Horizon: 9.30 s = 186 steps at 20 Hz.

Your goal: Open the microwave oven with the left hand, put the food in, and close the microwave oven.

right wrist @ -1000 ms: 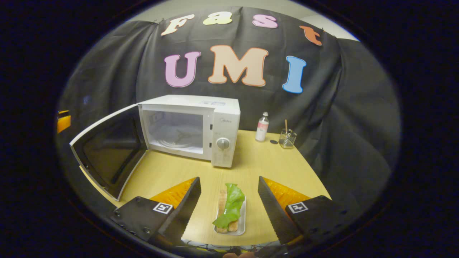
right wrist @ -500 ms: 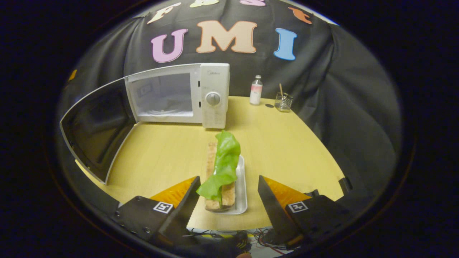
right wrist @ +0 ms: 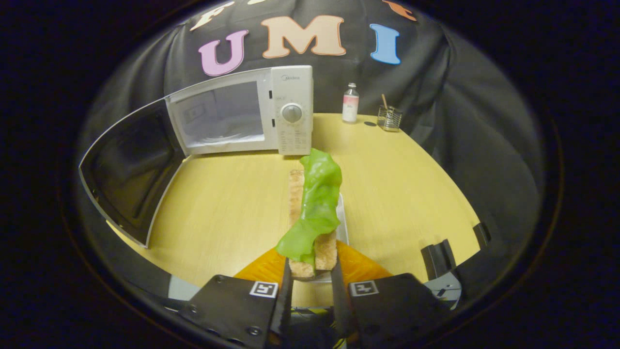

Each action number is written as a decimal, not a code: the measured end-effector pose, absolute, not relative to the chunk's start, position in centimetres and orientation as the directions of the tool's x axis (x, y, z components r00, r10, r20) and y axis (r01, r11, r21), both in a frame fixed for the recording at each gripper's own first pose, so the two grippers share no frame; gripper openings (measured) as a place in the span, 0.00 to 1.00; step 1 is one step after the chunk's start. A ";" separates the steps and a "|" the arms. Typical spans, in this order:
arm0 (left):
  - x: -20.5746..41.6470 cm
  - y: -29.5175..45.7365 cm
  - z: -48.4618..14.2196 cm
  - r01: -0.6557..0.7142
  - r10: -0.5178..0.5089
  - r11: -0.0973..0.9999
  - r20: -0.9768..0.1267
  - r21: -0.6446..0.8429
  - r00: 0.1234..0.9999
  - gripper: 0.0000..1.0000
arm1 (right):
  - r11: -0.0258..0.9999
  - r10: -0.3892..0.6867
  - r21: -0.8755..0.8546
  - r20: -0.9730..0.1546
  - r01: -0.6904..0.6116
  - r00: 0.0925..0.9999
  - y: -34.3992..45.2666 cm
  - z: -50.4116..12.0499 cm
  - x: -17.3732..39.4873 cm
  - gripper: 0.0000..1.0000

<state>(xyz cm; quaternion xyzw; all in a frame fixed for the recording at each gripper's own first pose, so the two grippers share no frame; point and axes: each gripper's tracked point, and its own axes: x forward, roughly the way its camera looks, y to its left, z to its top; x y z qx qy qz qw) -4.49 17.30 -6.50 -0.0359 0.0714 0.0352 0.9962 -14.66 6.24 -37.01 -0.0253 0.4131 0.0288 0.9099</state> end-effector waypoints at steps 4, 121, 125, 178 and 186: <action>-4.4 16.6 -7.2 -0.066 0.047 0.991 -0.162 -0.114 0.986 0.94 | 0.996 0.049 -0.017 -0.742 -0.092 0.669 6.3 -36.1 -14.5 0.35; -12.1 22.6 -28.9 0.031 0.002 0.998 -0.527 0.054 0.850 0.00 | 0.971 0.232 0.074 -0.084 -0.227 0.969 18.4 -6.9 2.6 0.96; -12.2 21.1 -29.7 0.048 -0.024 0.998 -0.546 0.029 0.837 0.01 | 0.979 0.192 0.074 -0.053 -0.188 0.980 16.4 -5.1 3.0 0.96; 12.5 -2.6 -28.9 0.200 -0.185 0.979 -0.532 -0.030 0.826 0.01 | 0.905 0.365 -0.205 -0.076 -0.372 0.928 11.2 -4.3 2.8 0.97; 14.1 -2.9 -28.7 0.128 -0.196 0.978 -0.530 -0.162 0.825 0.01 | 0.904 0.365 -0.204 -0.087 -0.375 0.927 10.9 -4.6 3.7 0.97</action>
